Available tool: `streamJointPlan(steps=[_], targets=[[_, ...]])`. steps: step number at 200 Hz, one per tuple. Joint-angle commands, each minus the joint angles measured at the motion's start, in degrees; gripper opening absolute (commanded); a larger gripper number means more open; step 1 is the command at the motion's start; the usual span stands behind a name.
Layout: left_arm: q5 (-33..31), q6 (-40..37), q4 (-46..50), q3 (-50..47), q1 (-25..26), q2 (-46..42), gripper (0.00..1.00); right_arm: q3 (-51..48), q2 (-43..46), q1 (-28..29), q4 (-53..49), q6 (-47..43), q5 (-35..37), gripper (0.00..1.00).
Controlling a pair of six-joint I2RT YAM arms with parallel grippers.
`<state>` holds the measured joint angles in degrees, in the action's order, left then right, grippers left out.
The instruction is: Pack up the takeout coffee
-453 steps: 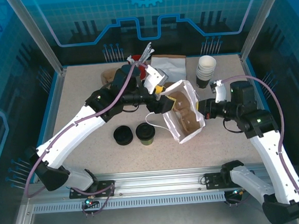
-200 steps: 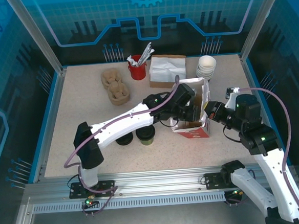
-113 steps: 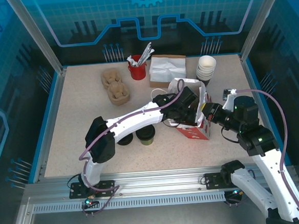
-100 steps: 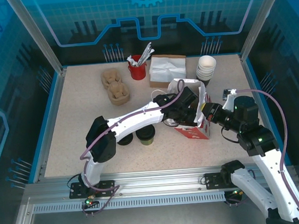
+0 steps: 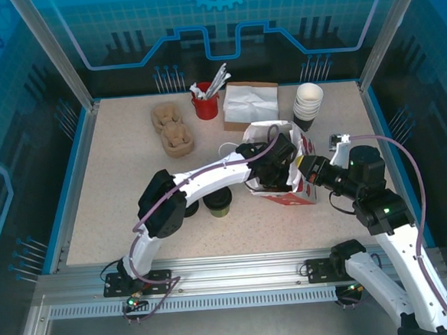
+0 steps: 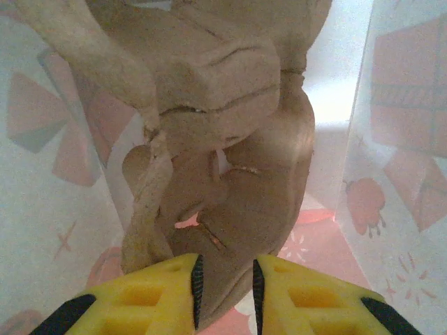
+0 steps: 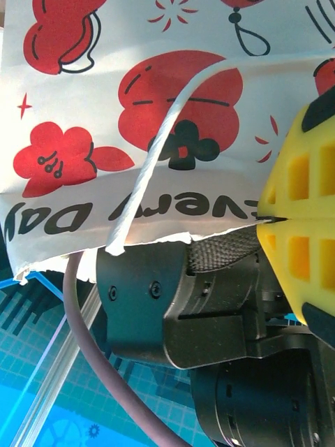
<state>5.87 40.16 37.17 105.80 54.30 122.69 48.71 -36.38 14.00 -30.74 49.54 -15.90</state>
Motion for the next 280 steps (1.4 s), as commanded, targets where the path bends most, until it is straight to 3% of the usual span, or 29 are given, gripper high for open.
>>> streamJointPlan(steps=[1,127,179,226,280], targets=[[1.34,-0.92,-1.66,-1.7,-0.87,1.09,0.27,-0.19,0.19,0.99,2.28,0.41,-2.21,0.0],[7.26,-1.78,-9.66,-3.43,-1.83,8.67,0.26,-2.61,-1.53,1.24,5.84,1.88,-6.21,0.0],[8.54,-2.1,-10.74,-3.21,-1.88,8.6,0.33,-1.76,-2.36,1.58,5.84,1.37,-6.59,0.0],[3.31,-2.3,-7.78,-5.34,-2.17,-1.03,0.37,0.51,-2.25,1.64,3.88,0.68,-4.39,0.0],[-4.33,0.32,3.42,-4.96,-2.45,-7.34,0.4,1.38,-2.29,1.6,4.72,8.28,-1.21,0.0]])
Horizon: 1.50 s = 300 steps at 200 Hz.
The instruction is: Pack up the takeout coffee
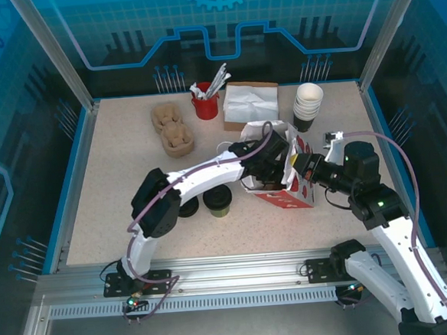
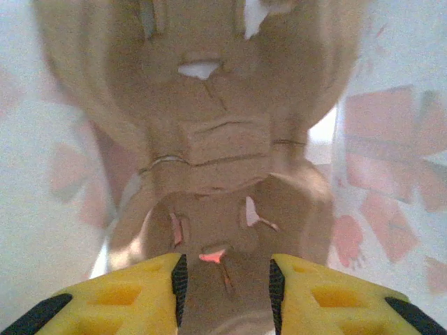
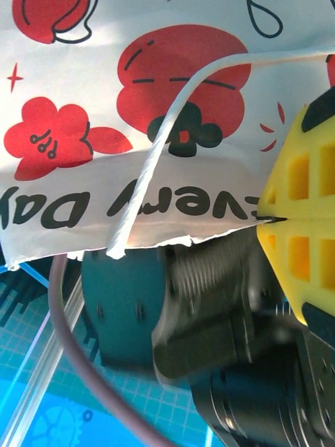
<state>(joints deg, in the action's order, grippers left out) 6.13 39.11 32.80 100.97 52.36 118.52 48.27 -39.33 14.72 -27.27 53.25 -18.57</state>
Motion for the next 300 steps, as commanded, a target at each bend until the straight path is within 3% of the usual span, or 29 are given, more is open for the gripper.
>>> streamJointPlan(steps=[1,66,147,193,300], targets=[[-4.57,1.39,7.97,-0.1,-0.5,-3.18,0.4,1.82,0.66,0.9,1.16,4.75,1.62,0.0],[-3.49,3.44,9.72,0.25,-0.41,-4.77,0.4,-3.58,2.37,0.93,9.21,17.13,0.52,0.0],[-2.07,5.12,9.59,2.36,-0.37,-5.15,0.4,-7.83,1.56,1.29,15.48,20.9,-1.37,0.0],[-3.21,4.51,10.58,4.32,0.11,-3.27,0.4,-10.11,-0.13,1.17,16.89,19.25,-4.06,0.0],[5.5,6.73,9.06,10.19,1.47,9.19,0.39,-7.37,0.04,-5.29,11.35,11.26,-12.97,0.0]])
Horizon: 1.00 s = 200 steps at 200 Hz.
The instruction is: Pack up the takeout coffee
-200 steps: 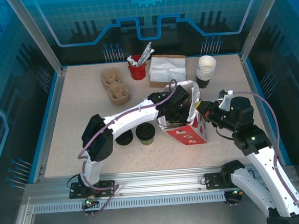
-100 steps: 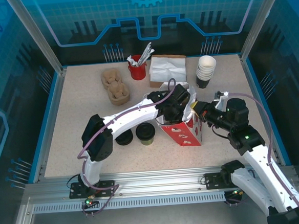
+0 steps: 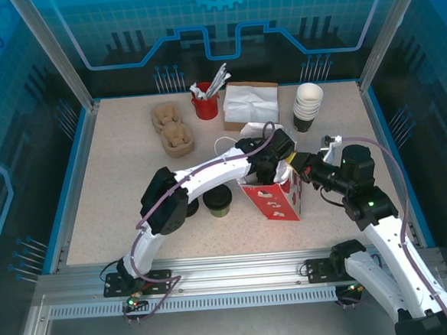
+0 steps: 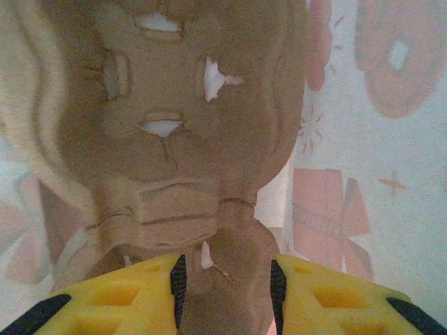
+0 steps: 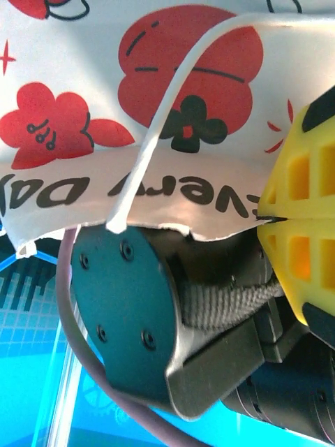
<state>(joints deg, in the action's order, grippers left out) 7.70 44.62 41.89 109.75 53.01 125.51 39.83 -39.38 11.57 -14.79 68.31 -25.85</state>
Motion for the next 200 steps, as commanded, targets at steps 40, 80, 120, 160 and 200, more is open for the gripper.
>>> streamJointPlan(steps=[40,80,120,160,200], targets=[[5.09,1.74,-1.09,-2.1,0.78,2.96,0.39,2.58,0.74,-5.01,-3.85,-7.93,-8.38,0.0],[5.67,1.87,-1.31,-3.89,0.79,4.72,0.39,4.36,0.66,-5.54,-5.34,-10.39,-9.81,0.0],[5.24,1.65,-1.76,-3.89,0.61,6.03,0.39,5.4,0.62,-5.68,-5.52,-10.72,-11.36,0.0],[4.98,1.02,-2.41,-3.76,0.27,3.89,0.39,7.96,0.84,-5.76,-8.0,-12.89,-11.42,0.0],[3.4,-1.2,-1.8,-2.57,0.08,-3.78,0.41,10.26,0.55,-6.52,-13.39,-17.96,-9.09,0.0]])
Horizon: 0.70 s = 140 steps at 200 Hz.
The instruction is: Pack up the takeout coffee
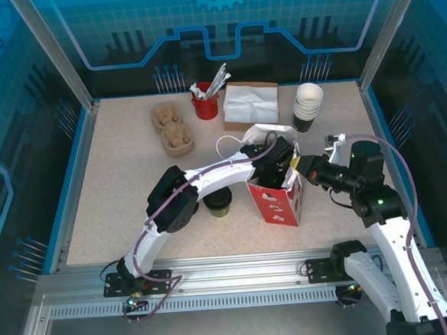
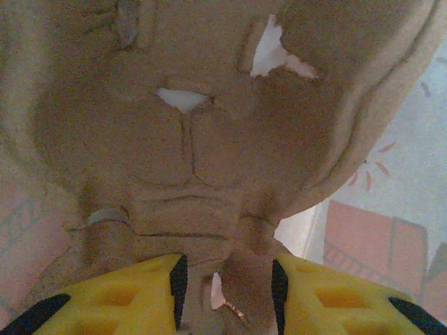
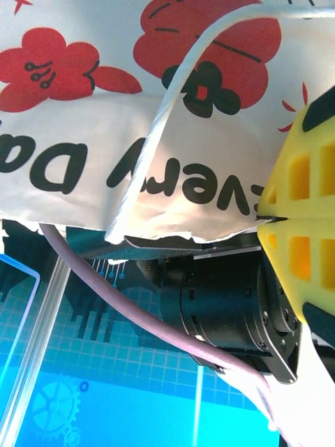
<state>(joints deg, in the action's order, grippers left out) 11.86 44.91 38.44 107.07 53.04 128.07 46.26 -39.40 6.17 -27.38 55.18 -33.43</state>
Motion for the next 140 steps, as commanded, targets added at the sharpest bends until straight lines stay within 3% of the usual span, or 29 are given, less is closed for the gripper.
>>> streamJointPlan(steps=[1,73,140], targets=[[-0.77,-1.53,1.69,0.14,0.1,-6.56,0.41,3.84,0.52,-1.19,-0.95,-5.0,-1.35,0.0],[-5.51,-2.03,3.84,-3.03,0.05,-20.75,0.43,10.69,-2.58,-1.91,-8.3,-13.88,3.81,0.0],[-9.52,-5.82,0.8,-7.71,-0.09,-34.02,0.44,12.5,-4.46,-4.78,-6.51,-22.8,-3.44,0.0]])
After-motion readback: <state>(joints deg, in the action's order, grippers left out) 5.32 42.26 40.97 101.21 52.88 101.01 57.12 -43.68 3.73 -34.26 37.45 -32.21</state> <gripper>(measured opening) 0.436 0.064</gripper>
